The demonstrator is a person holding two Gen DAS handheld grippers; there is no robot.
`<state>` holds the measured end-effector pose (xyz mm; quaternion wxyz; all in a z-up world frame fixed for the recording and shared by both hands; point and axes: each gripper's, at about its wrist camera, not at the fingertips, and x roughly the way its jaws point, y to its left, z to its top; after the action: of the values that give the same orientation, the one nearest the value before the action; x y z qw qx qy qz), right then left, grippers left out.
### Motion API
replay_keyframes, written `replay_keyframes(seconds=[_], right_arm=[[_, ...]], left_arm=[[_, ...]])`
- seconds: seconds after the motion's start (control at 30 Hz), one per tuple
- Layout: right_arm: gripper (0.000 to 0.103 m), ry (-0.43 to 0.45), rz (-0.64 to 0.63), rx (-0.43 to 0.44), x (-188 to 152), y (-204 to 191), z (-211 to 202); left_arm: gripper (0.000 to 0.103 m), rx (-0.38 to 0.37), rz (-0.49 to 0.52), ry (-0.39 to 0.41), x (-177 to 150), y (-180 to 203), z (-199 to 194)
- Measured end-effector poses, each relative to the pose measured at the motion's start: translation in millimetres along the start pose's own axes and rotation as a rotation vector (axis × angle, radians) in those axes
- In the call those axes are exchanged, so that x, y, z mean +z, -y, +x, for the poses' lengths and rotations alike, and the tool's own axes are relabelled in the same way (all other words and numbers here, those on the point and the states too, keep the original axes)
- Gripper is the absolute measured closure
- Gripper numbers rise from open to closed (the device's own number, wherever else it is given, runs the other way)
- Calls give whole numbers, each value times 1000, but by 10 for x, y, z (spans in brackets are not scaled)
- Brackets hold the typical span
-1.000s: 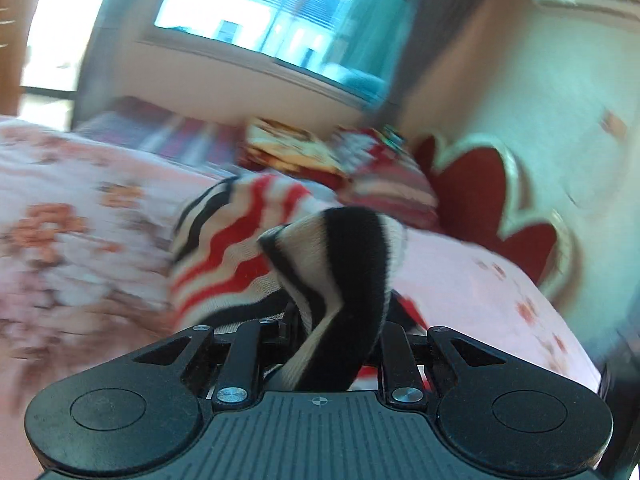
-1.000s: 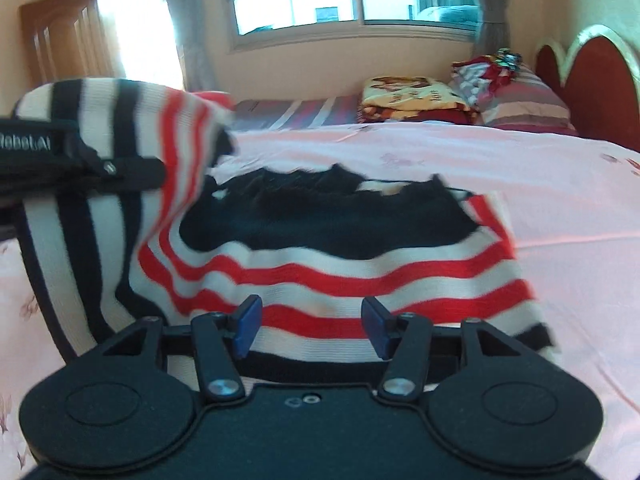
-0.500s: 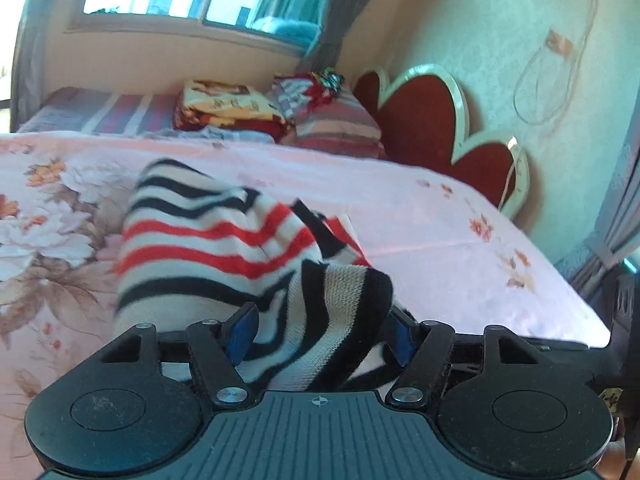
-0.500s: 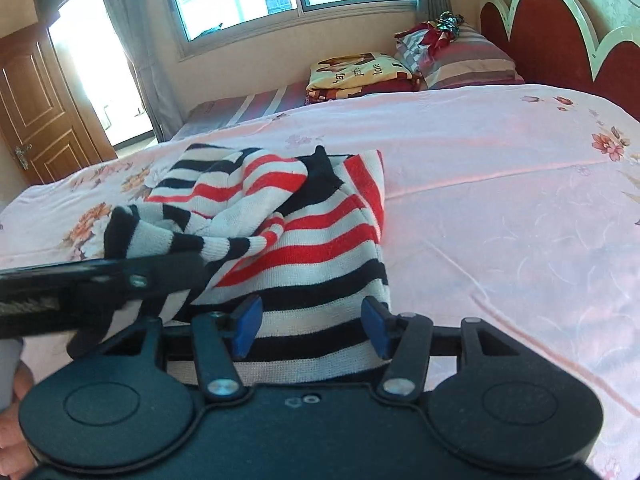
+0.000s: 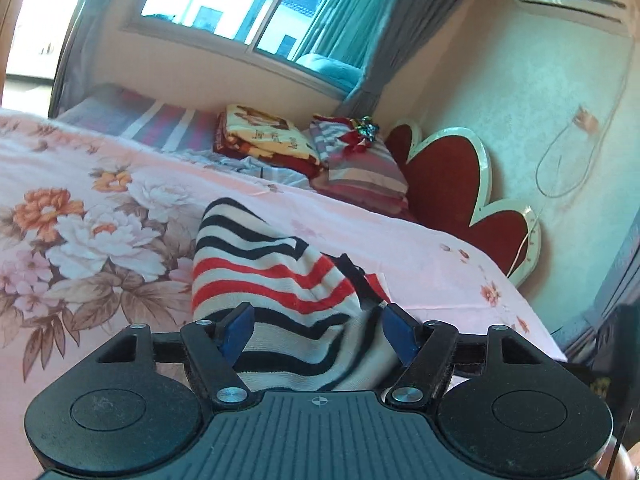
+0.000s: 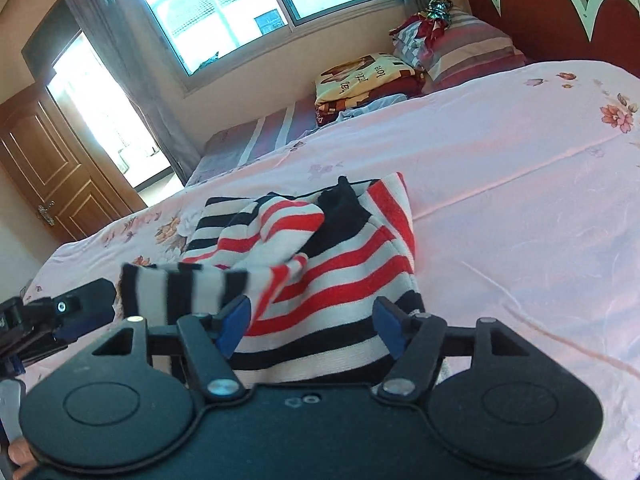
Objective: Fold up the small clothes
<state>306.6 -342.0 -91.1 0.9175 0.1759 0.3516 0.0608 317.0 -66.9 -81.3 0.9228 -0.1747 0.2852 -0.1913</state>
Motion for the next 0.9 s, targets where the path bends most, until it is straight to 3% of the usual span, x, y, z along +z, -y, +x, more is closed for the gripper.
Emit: replay_keyframes(seconds=[0.13,0.23,0.47,0.6,0.77,0.9], right_arm=[[36,-25,76,46,41,51,105],[32,-79,120,81,41,55,287],[25,-174,219,172,-3,-13,718],[31,-196,145,158,29,-150,886],[26,-170,219,256,90,-83,778],[26,-164,272,260,148,9,819]], left_arm=[[30,142,-13,-25,-43,-194,160],[30,222,41,-109,-187,-276,394],[28,202,92,-161,-477,-158,568],[28,196,81,-166,-478,-188,568],[24,202,108,-158,-492,-184,540],[24,209,149,-145,-518,-104,511]])
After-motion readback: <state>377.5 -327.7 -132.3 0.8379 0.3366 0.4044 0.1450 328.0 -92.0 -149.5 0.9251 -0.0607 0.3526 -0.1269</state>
